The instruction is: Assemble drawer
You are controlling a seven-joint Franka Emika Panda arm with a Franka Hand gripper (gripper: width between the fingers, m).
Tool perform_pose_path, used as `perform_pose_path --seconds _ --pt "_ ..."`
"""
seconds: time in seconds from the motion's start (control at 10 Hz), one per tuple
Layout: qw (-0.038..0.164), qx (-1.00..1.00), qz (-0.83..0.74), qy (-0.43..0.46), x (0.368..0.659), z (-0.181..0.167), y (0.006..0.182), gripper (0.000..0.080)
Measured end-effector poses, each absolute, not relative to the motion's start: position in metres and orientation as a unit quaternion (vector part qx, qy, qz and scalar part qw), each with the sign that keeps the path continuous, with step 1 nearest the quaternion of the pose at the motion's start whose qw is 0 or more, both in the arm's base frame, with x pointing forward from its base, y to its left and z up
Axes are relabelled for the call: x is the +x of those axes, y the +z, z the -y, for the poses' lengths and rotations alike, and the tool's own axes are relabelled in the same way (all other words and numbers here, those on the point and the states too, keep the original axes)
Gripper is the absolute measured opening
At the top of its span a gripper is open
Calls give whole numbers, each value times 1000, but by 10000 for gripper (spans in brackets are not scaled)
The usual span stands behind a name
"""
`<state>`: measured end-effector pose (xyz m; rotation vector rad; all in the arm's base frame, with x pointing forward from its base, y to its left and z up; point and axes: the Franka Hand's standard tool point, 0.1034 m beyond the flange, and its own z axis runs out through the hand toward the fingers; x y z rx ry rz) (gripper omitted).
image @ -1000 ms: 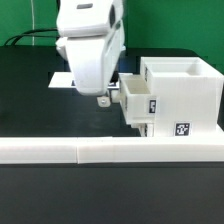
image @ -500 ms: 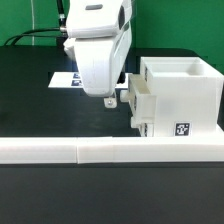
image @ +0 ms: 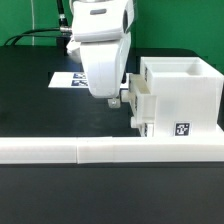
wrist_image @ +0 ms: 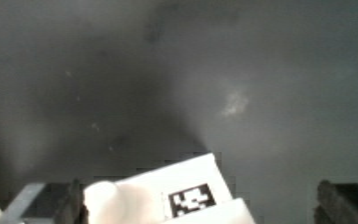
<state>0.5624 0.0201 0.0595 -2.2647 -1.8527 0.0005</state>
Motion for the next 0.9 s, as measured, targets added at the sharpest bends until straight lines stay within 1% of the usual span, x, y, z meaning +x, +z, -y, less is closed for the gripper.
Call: perform_pose_path --seconds 0.1,0.4,0.5,0.7,0.9 --pt "107 -762 638 -3 563 -28 58 648" --pt "98 -764 638 5 564 -29 58 648" --pt "98 -765 637 5 564 -28 57 648" --pt "97 -765 636 5 564 -8 57 648" --pt "80 -776 625 -12 567 3 58 648"
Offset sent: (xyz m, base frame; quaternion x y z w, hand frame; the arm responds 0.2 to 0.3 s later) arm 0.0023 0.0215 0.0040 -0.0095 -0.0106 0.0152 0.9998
